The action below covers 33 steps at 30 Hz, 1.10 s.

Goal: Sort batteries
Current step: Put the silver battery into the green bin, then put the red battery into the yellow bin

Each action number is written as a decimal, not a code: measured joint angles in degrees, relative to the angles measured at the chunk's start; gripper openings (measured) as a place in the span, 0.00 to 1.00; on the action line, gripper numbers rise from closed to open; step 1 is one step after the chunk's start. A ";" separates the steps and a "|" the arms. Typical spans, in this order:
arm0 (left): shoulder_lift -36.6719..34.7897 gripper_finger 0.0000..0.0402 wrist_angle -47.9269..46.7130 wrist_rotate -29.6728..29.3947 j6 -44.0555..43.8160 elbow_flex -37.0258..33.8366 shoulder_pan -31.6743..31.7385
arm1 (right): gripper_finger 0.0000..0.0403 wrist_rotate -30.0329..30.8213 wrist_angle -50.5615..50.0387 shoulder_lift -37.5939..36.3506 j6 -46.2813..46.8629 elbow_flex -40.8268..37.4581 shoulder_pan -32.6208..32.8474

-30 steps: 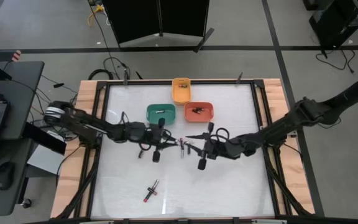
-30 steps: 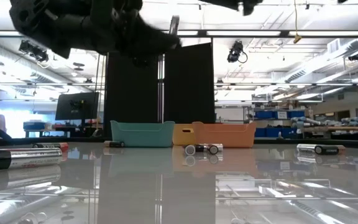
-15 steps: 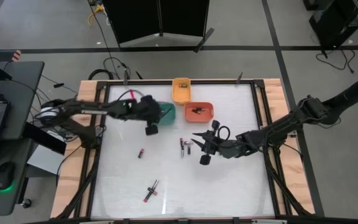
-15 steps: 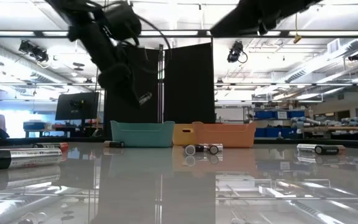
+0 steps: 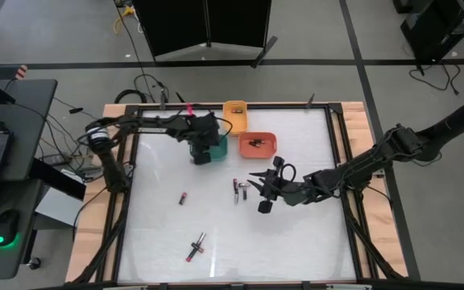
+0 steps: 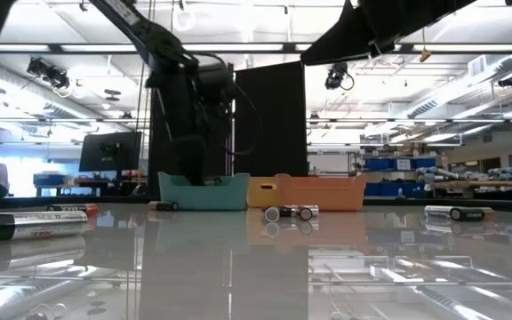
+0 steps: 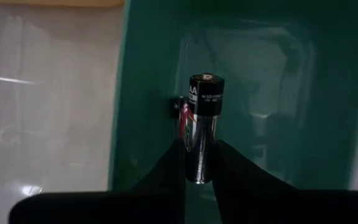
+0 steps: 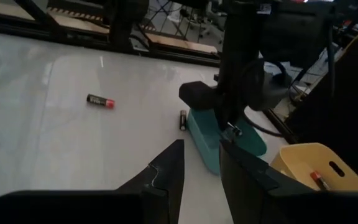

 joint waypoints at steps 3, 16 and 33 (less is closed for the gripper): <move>2.82 0.14 -1.29 -0.75 0.41 1.69 0.09 | 0.27 -0.03 -0.61 0.00 0.30 0.00 0.02; 4.67 0.25 -2.94 -3.95 0.25 3.22 0.04 | 0.26 -0.16 -1.62 0.00 1.44 0.00 0.02; -4.93 0.22 -1.45 -6.86 -1.04 3.18 -2.62 | 0.26 -0.15 -2.53 0.00 1.63 0.00 0.09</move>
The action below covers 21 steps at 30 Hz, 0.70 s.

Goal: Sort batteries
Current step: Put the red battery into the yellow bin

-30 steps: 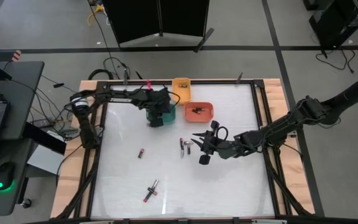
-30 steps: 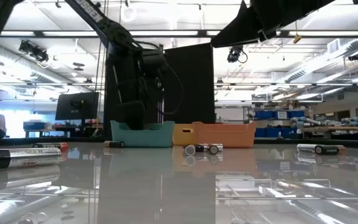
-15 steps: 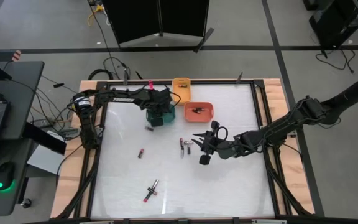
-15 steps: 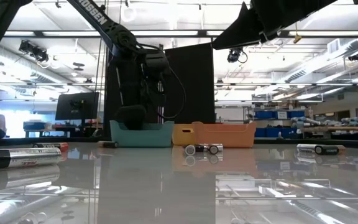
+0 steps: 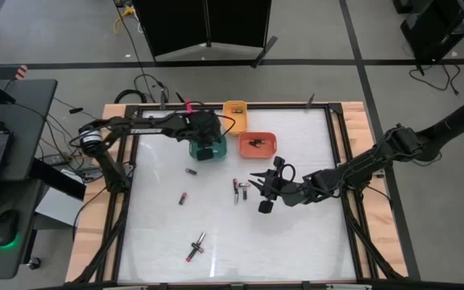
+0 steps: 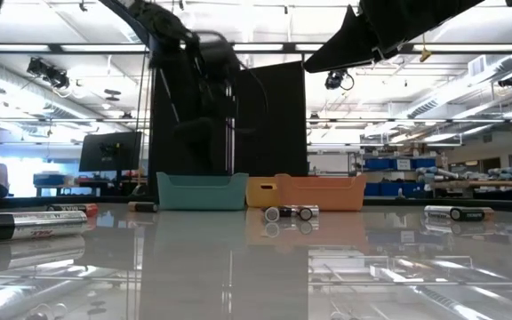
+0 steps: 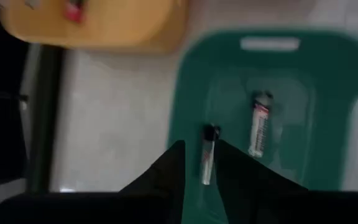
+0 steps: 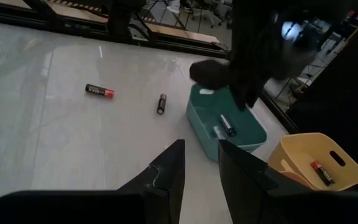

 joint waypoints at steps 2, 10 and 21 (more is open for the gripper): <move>-2.14 0.22 -0.43 0.06 -0.83 0.00 -0.27 | 0.26 0.00 -0.03 0.00 0.00 0.00 0.00; -11.35 0.13 -7.34 0.61 -6.96 -2.51 -8.17 | 0.25 -1.11 -3.01 0.00 2.29 0.00 0.00; -19.65 0.06 -9.73 1.02 -48.59 -13.64 -29.45 | 0.22 -1.17 -3.05 0.00 6.19 -2.80 0.00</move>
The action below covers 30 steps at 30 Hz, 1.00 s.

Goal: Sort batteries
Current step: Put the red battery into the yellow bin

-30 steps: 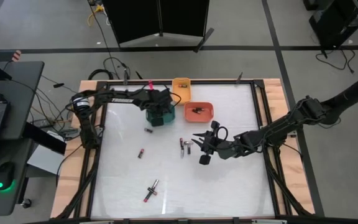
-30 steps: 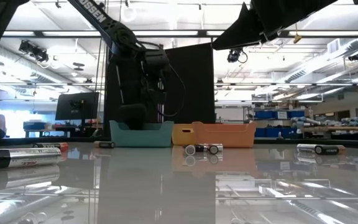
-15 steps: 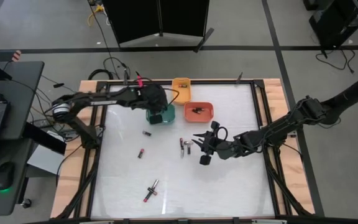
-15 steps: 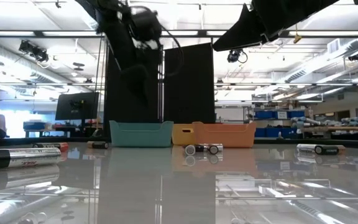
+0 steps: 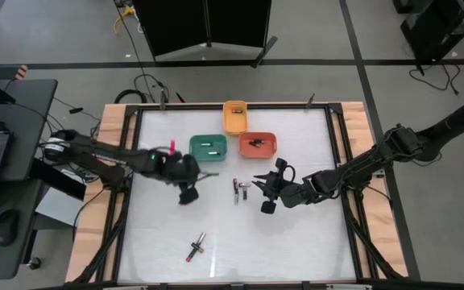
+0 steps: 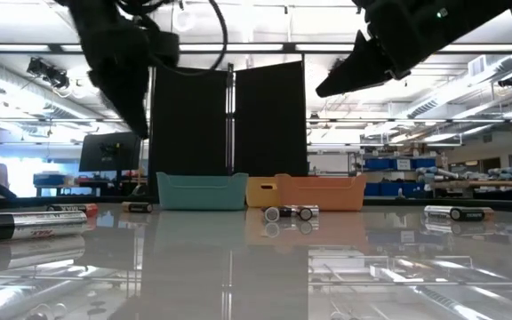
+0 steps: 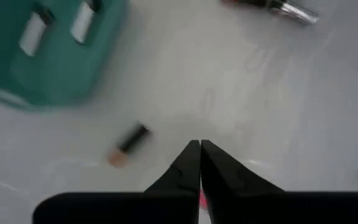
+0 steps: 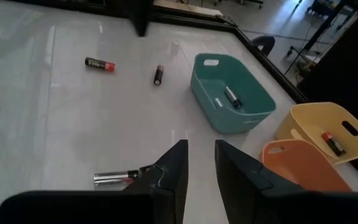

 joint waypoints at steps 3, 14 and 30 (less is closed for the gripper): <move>0.31 0.10 -0.16 0.02 -9.63 -1.00 -4.19 | 0.22 -0.02 0.15 0.00 -0.02 0.00 0.00; 2.47 0.35 -2.11 -0.79 -28.96 -7.40 -8.07 | 0.21 -0.13 1.30 0.00 -1.16 0.00 0.00; 3.36 0.46 5.74 1.99 -33.42 -12.85 -10.03 | 0.21 -0.21 2.32 0.00 -1.75 0.00 -0.02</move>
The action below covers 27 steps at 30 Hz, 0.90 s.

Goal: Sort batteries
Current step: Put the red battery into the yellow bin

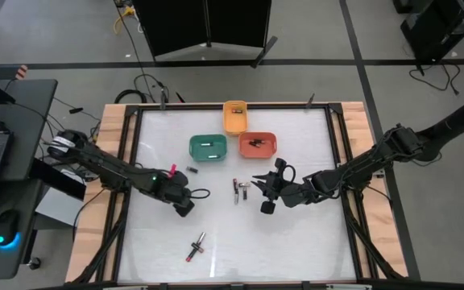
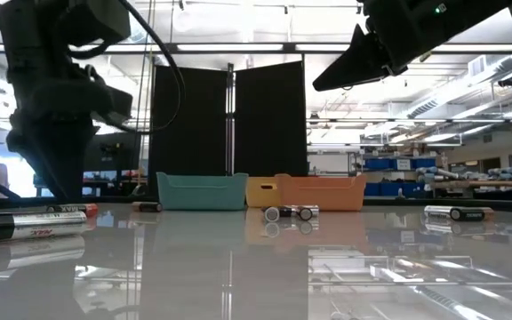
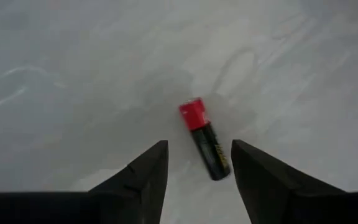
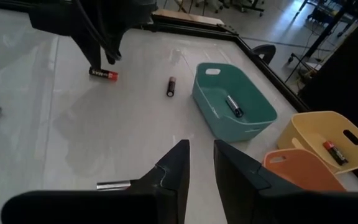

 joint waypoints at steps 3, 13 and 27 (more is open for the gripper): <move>1.80 0.46 -0.09 0.23 0.42 0.00 -0.01 | 0.21 -0.03 0.03 0.00 -0.01 0.00 0.00; 5.76 0.42 0.29 -0.64 3.53 0.26 -2.73 | 0.20 -0.14 -0.07 0.00 -0.22 0.00 0.00; 5.69 0.11 6.39 -2.92 21.73 0.07 -1.62 | 0.18 -0.11 -0.02 0.00 -0.27 0.00 0.00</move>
